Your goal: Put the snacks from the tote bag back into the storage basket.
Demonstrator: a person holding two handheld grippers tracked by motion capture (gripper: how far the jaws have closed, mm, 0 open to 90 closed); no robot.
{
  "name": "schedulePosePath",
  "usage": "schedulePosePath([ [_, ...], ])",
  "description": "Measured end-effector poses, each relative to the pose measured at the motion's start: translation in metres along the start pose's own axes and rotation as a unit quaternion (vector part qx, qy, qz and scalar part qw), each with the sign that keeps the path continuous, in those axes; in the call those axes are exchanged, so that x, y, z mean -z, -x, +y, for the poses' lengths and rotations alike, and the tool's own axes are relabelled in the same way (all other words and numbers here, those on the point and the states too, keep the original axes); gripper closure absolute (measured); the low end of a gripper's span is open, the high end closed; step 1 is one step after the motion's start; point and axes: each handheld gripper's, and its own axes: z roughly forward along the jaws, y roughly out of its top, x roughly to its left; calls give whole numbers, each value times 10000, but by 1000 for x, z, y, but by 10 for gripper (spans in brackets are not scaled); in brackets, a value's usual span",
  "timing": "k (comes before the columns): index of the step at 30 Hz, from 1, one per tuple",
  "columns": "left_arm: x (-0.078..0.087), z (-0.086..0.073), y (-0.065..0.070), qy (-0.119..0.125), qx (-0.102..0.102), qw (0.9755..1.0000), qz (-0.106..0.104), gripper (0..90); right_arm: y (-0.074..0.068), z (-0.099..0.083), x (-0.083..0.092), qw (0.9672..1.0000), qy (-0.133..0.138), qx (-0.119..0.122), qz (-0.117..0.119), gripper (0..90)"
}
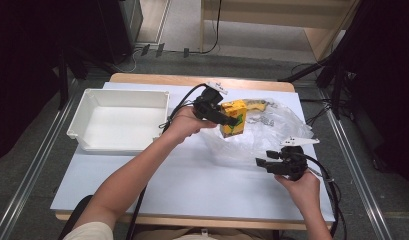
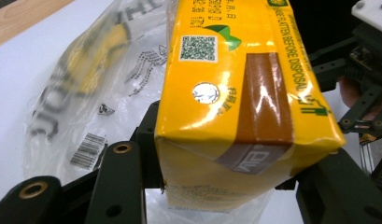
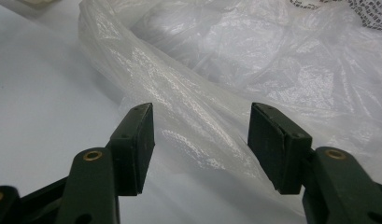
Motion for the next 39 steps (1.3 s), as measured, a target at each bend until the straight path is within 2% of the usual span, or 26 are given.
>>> schedulePosePath([
  [7,17,-2,-2,80,3,10000,47,518,-1,3,-3,10000,-19,45,40,422],
  [8,19,-3,-3,73,-43,9999,64,518,-2,3,-3,10000,-24,34,48,422],
  [15,30,-8,-9,13,18,9999,110,518,-4,7,-9,9998,-61,126,103,422],
  [22,44,-14,-17,67,148,9997,172,518,-5,12,-14,9997,-110,202,128,423],
  [26,52,-18,-22,102,246,9996,135,518,-5,13,-16,9996,-123,218,152,423],
  [39,77,-28,-32,59,313,9984,473,518,-7,20,-22,9992,-122,292,240,423],
])
